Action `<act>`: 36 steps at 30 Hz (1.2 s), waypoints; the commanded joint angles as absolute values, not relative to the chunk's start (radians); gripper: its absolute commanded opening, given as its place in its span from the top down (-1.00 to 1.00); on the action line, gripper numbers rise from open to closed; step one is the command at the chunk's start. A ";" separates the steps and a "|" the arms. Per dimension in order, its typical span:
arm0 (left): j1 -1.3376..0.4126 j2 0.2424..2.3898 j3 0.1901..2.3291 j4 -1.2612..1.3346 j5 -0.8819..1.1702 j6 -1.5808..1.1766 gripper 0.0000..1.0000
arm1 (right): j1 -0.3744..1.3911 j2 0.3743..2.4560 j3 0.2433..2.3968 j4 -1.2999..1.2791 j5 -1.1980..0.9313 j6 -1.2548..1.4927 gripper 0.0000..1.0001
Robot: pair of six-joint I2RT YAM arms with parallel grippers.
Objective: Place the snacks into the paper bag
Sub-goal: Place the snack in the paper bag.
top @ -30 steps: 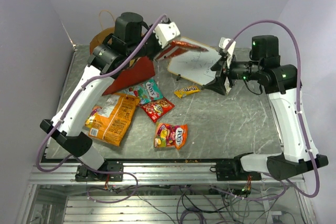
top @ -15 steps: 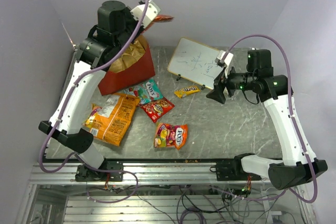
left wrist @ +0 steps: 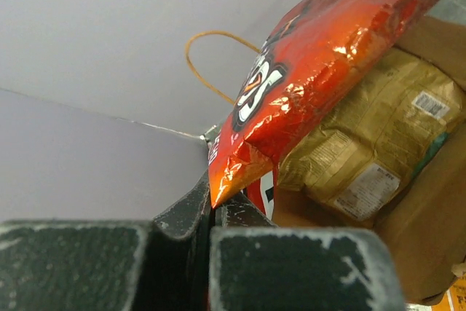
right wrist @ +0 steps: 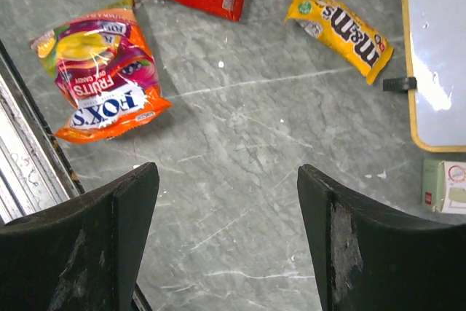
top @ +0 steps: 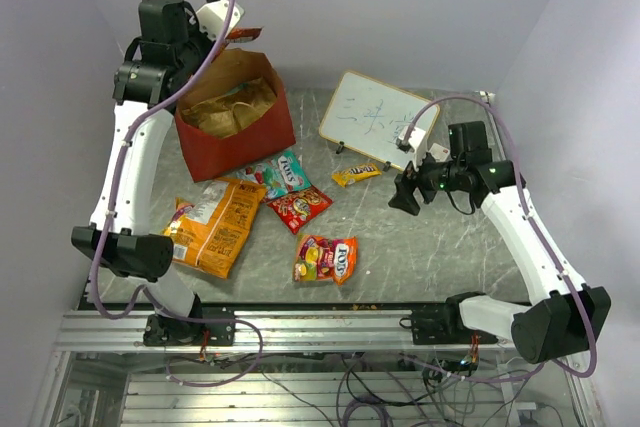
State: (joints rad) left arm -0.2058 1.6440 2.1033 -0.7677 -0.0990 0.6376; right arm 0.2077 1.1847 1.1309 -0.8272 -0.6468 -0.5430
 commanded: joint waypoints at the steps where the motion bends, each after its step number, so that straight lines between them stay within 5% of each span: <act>1: -0.169 1.670 2.089 -0.775 0.008 0.670 0.86 | 0.199 1.142 1.069 -0.746 -0.609 -0.552 -0.54; 36: -0.163 1.608 1.999 -0.727 0.043 0.620 0.86 | 0.171 1.117 0.813 -0.590 -0.595 -0.529 -0.52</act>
